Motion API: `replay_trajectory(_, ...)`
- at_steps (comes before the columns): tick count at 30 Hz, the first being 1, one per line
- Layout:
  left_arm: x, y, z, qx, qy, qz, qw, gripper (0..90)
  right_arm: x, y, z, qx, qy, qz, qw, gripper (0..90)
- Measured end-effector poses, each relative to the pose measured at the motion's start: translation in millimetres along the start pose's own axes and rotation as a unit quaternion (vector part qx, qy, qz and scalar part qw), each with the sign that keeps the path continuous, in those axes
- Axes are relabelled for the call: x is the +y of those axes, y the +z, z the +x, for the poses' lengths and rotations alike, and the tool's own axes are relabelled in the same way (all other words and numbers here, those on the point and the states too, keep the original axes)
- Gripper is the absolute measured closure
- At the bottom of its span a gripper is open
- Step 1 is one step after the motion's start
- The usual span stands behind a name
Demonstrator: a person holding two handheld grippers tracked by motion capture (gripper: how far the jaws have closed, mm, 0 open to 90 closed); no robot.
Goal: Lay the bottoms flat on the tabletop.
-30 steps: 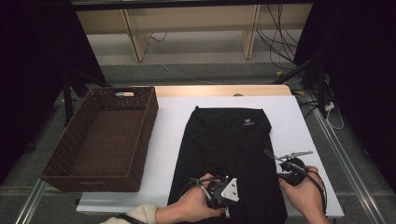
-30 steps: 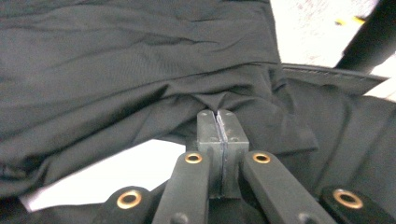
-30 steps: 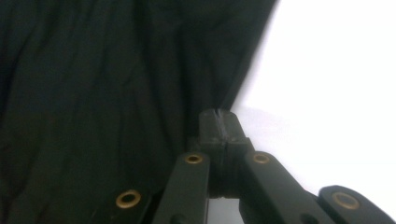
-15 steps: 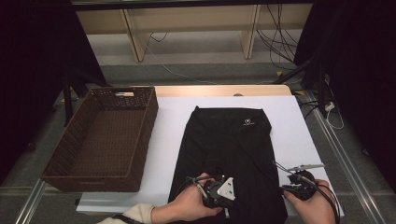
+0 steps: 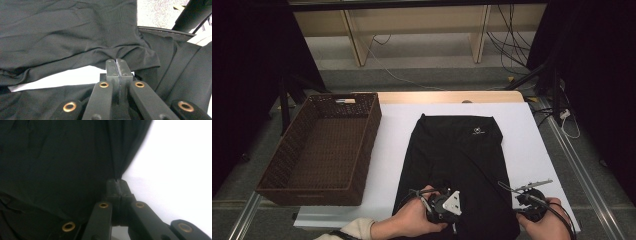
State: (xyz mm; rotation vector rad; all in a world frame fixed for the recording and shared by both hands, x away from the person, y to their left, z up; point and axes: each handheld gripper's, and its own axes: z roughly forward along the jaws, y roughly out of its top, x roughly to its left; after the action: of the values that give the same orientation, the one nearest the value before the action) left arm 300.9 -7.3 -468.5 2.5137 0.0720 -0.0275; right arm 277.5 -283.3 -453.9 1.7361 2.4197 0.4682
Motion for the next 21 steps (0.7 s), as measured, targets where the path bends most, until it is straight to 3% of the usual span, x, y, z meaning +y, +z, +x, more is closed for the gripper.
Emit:
replay_trajectory(3,0.0,-4.0,-0.6,0.003,0.0,-0.01,0.9999,89.0,-0.1,-4.0,-0.8,-0.004,0.005,0.001,1.0,90.0)
replay_trajectory(8,-3.1,-19.7,0.1,0.013,-0.008,-0.031,0.9994,77.6,1.2,-9.8,0.5,0.005,0.019,-0.003,0.9998,84.4)
replay_trajectory(12,-14.0,-41.2,3.9,0.035,-0.021,-0.045,0.9981,72.4,4.1,-15.7,7.7,0.004,0.015,-0.039,0.9991,81.3)
replay_trajectory(13,-19.1,-47.2,6.1,0.043,-0.028,-0.047,0.9976,71.7,5.6,-16.8,11.6,0.014,0.008,-0.05,0.9986,80.7)
replay_trajectory(14,-22.4,-50.1,7.6,0.046,-0.033,-0.047,0.9973,71.3,8.0,-16.7,17.6,0.041,-0.003,-0.07,0.9967,79.5)
replay_trajectory(17,-35.2,-55.5,11.9,0.054,-0.053,-0.038,0.9964,70.9,14.3,-11.2,37.6,0.096,-0.03,-0.097,0.9903,75.9)
replay_trajectory(21,-46.5,-48.3,13.8,0.046,-0.073,-0.021,0.9961,68.0,23.8,5.3,69.5,0.132,-0.08,-0.087,0.9841,70.3)
